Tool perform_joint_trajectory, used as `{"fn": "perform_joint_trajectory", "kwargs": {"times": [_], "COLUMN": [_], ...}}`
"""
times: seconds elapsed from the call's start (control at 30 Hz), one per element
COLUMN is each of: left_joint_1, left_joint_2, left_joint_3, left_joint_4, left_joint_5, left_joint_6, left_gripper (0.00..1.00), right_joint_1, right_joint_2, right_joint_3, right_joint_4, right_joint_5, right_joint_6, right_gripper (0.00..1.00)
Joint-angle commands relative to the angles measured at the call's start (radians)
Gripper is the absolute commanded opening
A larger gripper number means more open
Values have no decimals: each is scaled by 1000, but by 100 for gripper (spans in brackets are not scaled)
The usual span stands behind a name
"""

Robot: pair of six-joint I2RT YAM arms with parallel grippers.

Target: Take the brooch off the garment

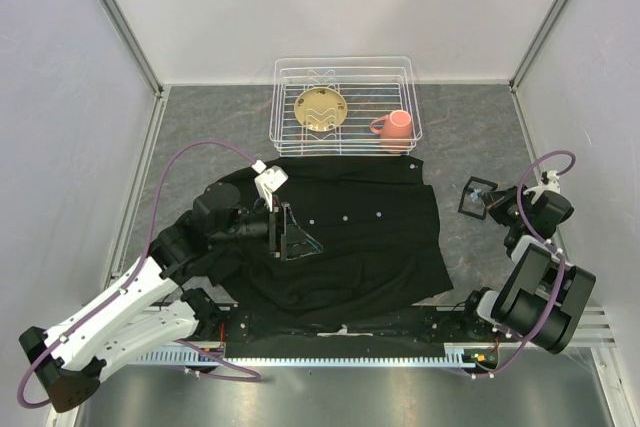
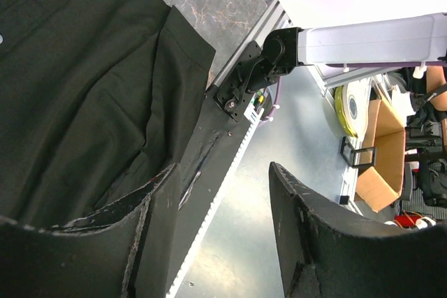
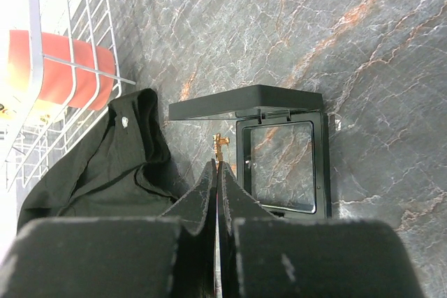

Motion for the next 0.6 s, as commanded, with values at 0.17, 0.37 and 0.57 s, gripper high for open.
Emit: {"fn": "perform_joint_trajectory", "kwargs": {"times": [0.17,0.37,0.57], "left_joint_1": [-2,-2,0], "left_joint_2": [-11,-11,-10], "left_joint_3": [36,41,41], "left_joint_4": [11,4,-3], "left_joint_5": [9,8,2], "left_joint_6": [49,57,66], "left_gripper": [60,60,59], "right_joint_1": [5,7,12], "right_joint_2": [63,86,101], "right_joint_3": [-2,-13,-17], "right_joint_4": [108,115,126], "right_joint_5": [-19,-10,-8], "right_joint_6": [12,3,5], "right_gripper": [0,0,0]}}
